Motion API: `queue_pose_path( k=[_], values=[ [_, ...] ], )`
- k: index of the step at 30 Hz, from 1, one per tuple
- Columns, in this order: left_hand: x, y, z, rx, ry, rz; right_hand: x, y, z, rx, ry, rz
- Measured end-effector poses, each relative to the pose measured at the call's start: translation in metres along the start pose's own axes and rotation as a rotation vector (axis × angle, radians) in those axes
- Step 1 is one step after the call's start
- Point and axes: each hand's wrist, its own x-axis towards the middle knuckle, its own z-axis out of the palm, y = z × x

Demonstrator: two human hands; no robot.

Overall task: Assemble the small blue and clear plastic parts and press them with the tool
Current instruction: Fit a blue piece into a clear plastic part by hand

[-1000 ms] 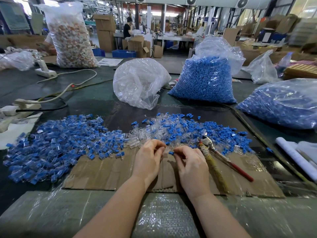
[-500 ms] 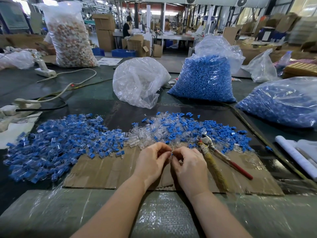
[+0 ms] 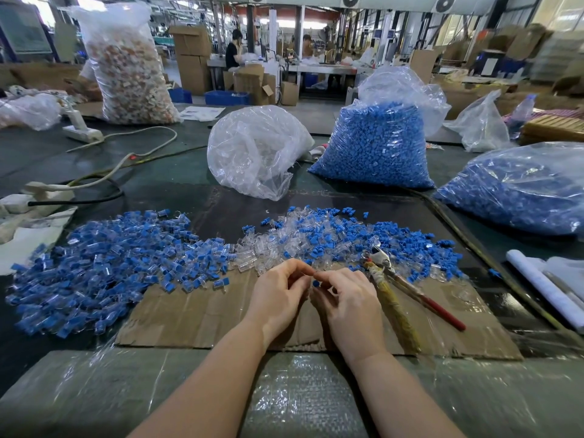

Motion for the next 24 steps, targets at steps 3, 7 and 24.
queue_pose_path(
  k=[3,7,24],
  values=[
    [0.0004,-0.0005,-0.0005,0.004,0.004,0.006,-0.0003,0.0,0.0003,0.001,0.016,-0.004],
    [0.0002,-0.0011,-0.001,0.005,-0.001,0.007,-0.0003,-0.0015,-0.0004,-0.001,0.025,-0.008],
    [0.0014,-0.0016,-0.0016,-0.015,-0.009,-0.024,0.0,-0.003,-0.0045,-0.008,0.026,-0.041]
  ],
)
